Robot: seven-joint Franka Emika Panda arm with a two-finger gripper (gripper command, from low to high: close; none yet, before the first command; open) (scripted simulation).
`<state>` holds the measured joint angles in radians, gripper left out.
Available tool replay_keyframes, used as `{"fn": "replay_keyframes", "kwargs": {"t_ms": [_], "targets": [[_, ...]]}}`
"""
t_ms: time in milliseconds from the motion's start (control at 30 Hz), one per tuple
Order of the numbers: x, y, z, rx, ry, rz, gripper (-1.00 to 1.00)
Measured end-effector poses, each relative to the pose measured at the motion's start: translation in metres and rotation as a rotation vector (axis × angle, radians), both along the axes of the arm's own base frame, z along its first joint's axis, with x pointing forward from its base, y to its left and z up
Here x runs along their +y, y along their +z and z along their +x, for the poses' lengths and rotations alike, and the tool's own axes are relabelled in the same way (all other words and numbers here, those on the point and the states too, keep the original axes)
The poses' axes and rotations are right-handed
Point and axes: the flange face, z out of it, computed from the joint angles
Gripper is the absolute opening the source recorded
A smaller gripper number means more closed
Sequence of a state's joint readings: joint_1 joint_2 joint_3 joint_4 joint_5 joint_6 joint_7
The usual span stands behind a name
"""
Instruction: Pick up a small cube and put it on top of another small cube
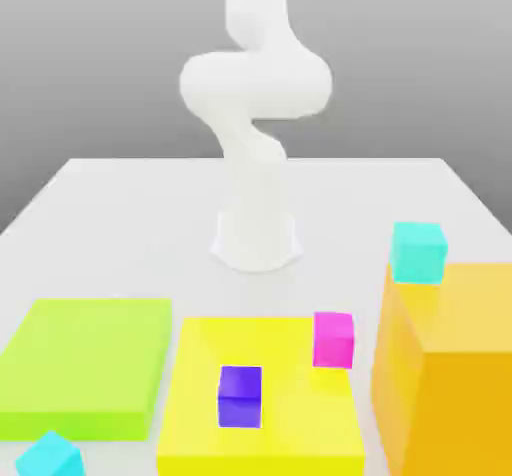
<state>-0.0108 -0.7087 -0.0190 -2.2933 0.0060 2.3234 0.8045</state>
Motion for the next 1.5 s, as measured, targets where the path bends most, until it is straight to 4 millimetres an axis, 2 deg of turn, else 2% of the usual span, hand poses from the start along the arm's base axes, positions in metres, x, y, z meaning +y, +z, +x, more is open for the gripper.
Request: {"fn": "replay_keyframes", "kwargs": {"t_ms": [133, 267, 400, 533, 667, 767, 967, 1033, 1133, 1167, 1333, 1367, 1433, 1500], "targets": [[-0.025, -0.050, 0.049, 0.100, -0.052, 0.035, 0.00], [-0.052, -0.105, 0.088, 0.195, -0.106, 0.068, 0.00], [-0.081, -0.166, 0.118, 0.289, -0.166, 0.098, 0.00], [-0.111, -0.231, 0.138, 0.382, -0.229, 0.125, 0.00], [-0.147, -0.300, 0.147, 0.473, -0.306, 0.151, 0.00], [-0.165, -0.353, 0.148, 0.543, -0.351, 0.164, 0.00], [-0.204, -0.460, 0.133, 0.682, -0.451, 0.185, 0.00], [-0.213, -0.493, 0.127, 0.712, -0.473, 0.188, 0.00], [-0.215, -0.539, 0.125, 0.721, -0.480, 0.189, 0.00], [-0.215, -0.550, 0.124, 0.721, -0.480, 0.190, -1.00], [-0.215, -0.550, 0.124, 0.721, -0.480, 0.190, -1.00], [-0.215, -0.555, 0.124, 0.722, -0.481, 0.190, -1.00], [-0.216, -0.540, 0.124, 0.721, -0.481, 0.190, -1.00], [-0.216, -0.514, 0.125, 0.722, -0.480, 0.190, -1.00]]}}
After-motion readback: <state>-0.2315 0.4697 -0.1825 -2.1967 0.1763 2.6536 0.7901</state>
